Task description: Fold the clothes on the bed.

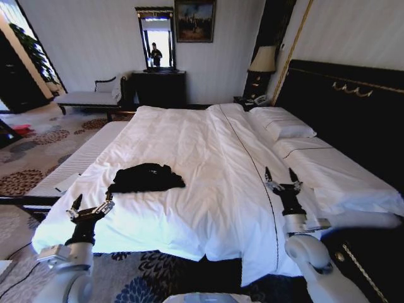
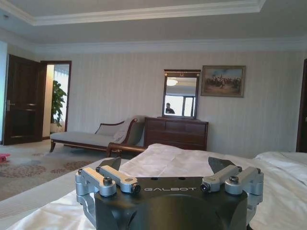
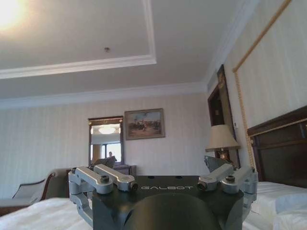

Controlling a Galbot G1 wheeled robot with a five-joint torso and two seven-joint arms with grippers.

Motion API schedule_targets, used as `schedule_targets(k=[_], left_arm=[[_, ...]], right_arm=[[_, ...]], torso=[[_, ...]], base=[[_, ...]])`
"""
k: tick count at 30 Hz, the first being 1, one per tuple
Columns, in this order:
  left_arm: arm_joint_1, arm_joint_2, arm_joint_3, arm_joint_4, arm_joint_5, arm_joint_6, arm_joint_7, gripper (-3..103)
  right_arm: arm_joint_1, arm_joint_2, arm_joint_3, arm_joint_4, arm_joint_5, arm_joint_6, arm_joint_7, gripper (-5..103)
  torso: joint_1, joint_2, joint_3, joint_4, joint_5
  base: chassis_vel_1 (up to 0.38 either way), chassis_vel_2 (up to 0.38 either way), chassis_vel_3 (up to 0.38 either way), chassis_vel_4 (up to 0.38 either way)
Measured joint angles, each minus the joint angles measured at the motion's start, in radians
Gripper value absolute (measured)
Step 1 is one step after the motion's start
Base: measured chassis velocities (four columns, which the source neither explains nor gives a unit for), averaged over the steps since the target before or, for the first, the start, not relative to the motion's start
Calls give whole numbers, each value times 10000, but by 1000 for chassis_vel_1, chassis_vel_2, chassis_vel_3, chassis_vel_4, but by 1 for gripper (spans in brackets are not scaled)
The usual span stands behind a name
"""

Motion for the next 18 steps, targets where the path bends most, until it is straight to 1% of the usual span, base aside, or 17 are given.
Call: schedule_targets(k=[2,7,10,13,15,18], left_arm=[[44,-81,44,68,213,-107,-3,100],[-88,-102,110,245,230,-146,-32,100],[-158,-100,154,354,236,-188,-105,100],[-237,-199,185,500,345,-353,-242,100],[-237,-233,195,503,298,-339,-289,100],[-103,-294,236,273,52,-136,-383,100]], right_arm=[[-4,-7,-18,-150,-95,120,-140,100],[-67,110,-13,-308,-219,199,-177,100],[-98,226,15,-322,-229,210,-177,100],[-164,391,121,-401,-305,457,-447,100],[-180,448,143,-439,-331,535,-488,100],[-192,732,174,-467,-396,639,-564,100]], torso=[[0,0,0,10,-1],[0,0,0,4,-1],[0,0,0,6,-1],[0,0,0,5,-2],[0,0,0,5,-2],[0,0,-1,7,-2]], base=[[0,0,0,0],[0,0,0,0],[0,0,0,0],[0,0,0,0],[0,0,0,0],[0,0,0,0]])
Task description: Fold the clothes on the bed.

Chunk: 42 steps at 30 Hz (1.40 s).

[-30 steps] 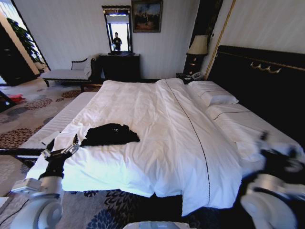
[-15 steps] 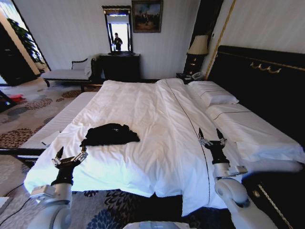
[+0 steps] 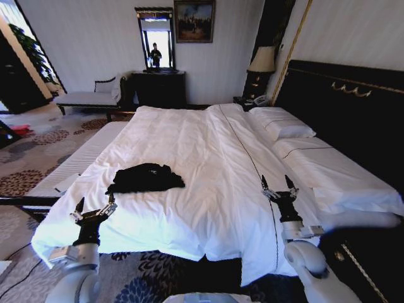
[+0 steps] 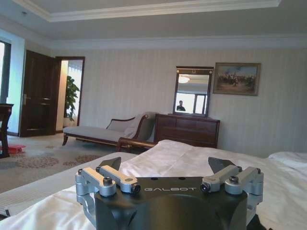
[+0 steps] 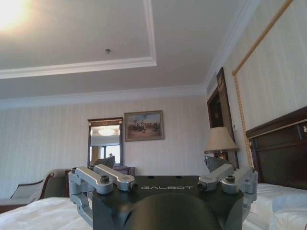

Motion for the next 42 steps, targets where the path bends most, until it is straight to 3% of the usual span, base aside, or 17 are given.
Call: schedule_targets(k=[15,25,42], left_arm=[[443,168,-173,-561,30,-78,43,100],[412,282,-143,-433,-73,-203,54,100],[-64,640,-182,166,-274,-13,66,100]], right_arm=[[-263,766,74,222,-198,189,91,100],[-346,1144,141,196,-347,175,159,100],[171,1177,-108,-602,-657,247,250,100]], torso=[[0,0,0,0,1],[-2,1,0,2,-2],[-2,0,1,-5,8]], base=[[15,15,-18,-20],[207,207,-222,-201],[111,111,-111,-108]])
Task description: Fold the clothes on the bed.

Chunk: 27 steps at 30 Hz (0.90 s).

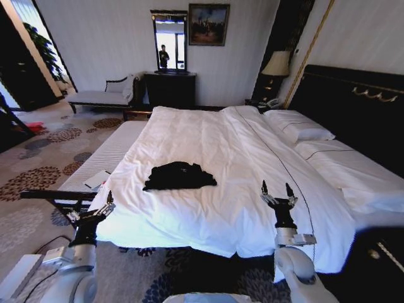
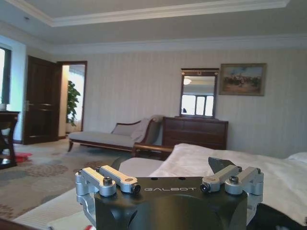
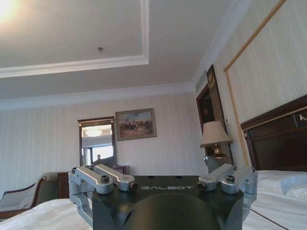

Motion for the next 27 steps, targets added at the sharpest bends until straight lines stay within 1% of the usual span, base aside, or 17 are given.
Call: schedule_targets(k=[3,7,10,11,14,17,19,21,23,27], left_arm=[[-176,93,0,84,-54,85,-7,100],[-179,54,26,51,-15,121,-21,100],[-183,476,-132,-130,-19,184,-11,100],[-183,476,-132,-130,-19,184,-11,100],[-238,774,-323,-318,-280,315,-16,100],[-238,711,-313,-372,-256,325,-17,100],[-264,487,-207,-364,-101,325,-17,100],[-270,447,-189,-359,-64,325,-17,100],[-293,283,-94,-326,166,319,-12,100],[-248,235,-101,-347,237,309,-8,100]], right_arm=[[187,-97,-100,-115,66,-71,10,100],[369,-47,-308,-272,100,-99,17,100],[587,89,-529,-475,-104,-17,-14,100],[587,89,-529,-475,-104,-17,-14,100],[721,156,-578,-558,-239,40,-71,100],[753,169,-582,-570,-229,41,-67,100],[750,154,-563,-549,-170,41,-58,100],[747,144,-553,-537,-156,41,-58,100],[715,73,-468,-495,-107,56,-56,100],[678,0,-380,-423,-66,133,-56,100]], torso=[[0,0,0,2,-5],[0,0,0,6,-12],[-1,1,-1,7,-9],[-1,1,-1,7,-9],[3,0,1,5,-7],[5,-1,2,2,-7],[5,-1,1,6,-7],[4,-1,1,6,-7],[1,1,0,4,-8],[0,0,-1,4,-9]], base=[[-55,-25,29,20],[0,0,0,0],[-16,55,33,-30],[-34,82,48,-46],[-44,53,47,-50],[0,0,0,0],[0,0,0,0],[0,0,0,0],[0,0,0,0],[0,0,0,0]])
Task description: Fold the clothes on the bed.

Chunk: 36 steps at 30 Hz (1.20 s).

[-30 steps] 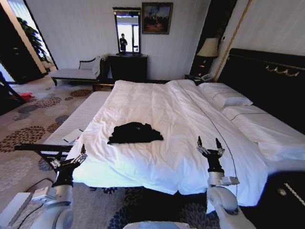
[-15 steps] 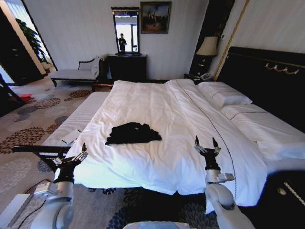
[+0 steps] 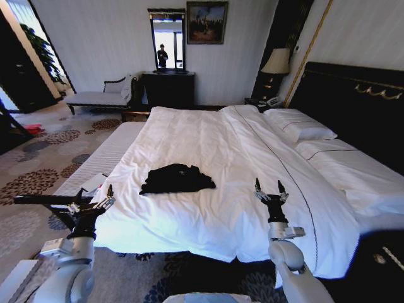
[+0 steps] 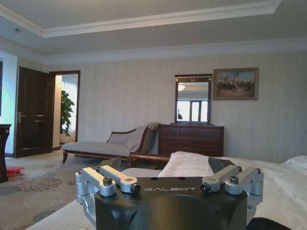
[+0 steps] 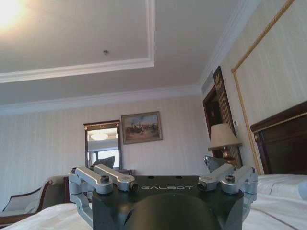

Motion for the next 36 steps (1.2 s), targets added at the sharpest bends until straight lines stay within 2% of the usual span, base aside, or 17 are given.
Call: schedule_targets(k=[8,19,22,23,26,32,34,36], left_arm=[[245,-19,-163,-219,-38,-21,5,100],[205,261,-258,-135,-758,213,-93,100],[-167,713,-27,-27,-1405,689,-330,100],[-167,713,-27,-27,-1405,689,-330,100],[-761,1495,297,454,-2702,1570,-1115,100],[-1506,2045,374,1737,-3486,1853,-1301,100],[-1963,2452,363,2213,-4304,2153,-1297,100],[-2693,2951,559,2836,-5481,2808,-1315,100]], right_arm=[[-52,140,18,68,-18,78,4,100],[-33,375,-81,96,-192,339,14,100],[13,325,-80,87,-185,350,40,100],[13,325,-80,87,-185,350,40,100],[218,294,-127,-97,-210,350,162,100],[1177,300,-684,-801,-206,330,283,100],[1562,302,-939,-1107,-114,247,285,100],[1774,306,-1103,-1428,-90,206,293,100]], torso=[[0,0,0,0,2],[3,-1,2,3,-2],[-3,0,0,-1,3],[-3,0,0,-1,3],[-3,1,0,-6,2],[3,-1,3,5,-6],[3,-1,3,11,-2],[3,-1,3,5,0]], base=[[-55,117,41,-106],[-11,116,13,-108],[-9,-43,-1,23],[-22,-64,-1,32],[0,0,0,0],[0,0,0,0],[0,0,0,0],[0,0,0,0]])
